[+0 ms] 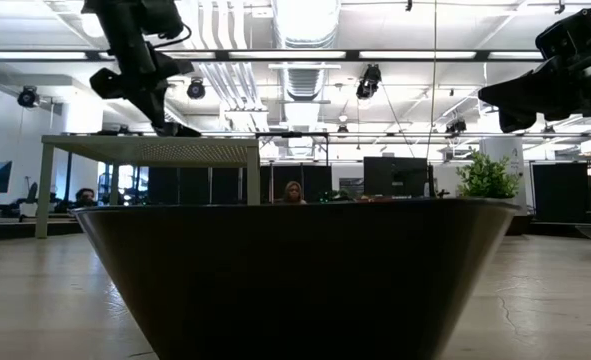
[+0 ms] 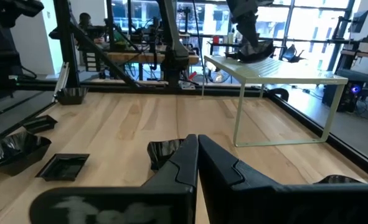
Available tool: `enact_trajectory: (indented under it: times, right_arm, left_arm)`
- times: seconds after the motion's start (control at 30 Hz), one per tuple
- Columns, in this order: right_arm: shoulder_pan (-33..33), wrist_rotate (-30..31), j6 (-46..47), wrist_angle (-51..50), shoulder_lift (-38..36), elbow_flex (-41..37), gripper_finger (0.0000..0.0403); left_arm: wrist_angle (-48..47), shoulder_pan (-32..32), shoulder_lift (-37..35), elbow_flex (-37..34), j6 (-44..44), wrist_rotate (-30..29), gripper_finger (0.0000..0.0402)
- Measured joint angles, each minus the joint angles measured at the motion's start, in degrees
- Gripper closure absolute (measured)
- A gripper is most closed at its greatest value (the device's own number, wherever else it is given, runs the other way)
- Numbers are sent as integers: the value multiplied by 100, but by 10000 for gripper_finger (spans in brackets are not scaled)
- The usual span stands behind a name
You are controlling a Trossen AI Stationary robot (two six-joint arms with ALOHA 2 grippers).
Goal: Pick & Place Mini shaped plates
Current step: Put the black leaf shaped plate on the shelf
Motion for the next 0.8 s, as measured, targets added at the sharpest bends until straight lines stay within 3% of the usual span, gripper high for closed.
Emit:
enact_trajectory:
  times: [0.8]
  right_arm:
    - [0, -2, 80, 0, 4, 0, 394]
  left_arm:
    - [6, 8, 295, -7, 88, -173, 401]
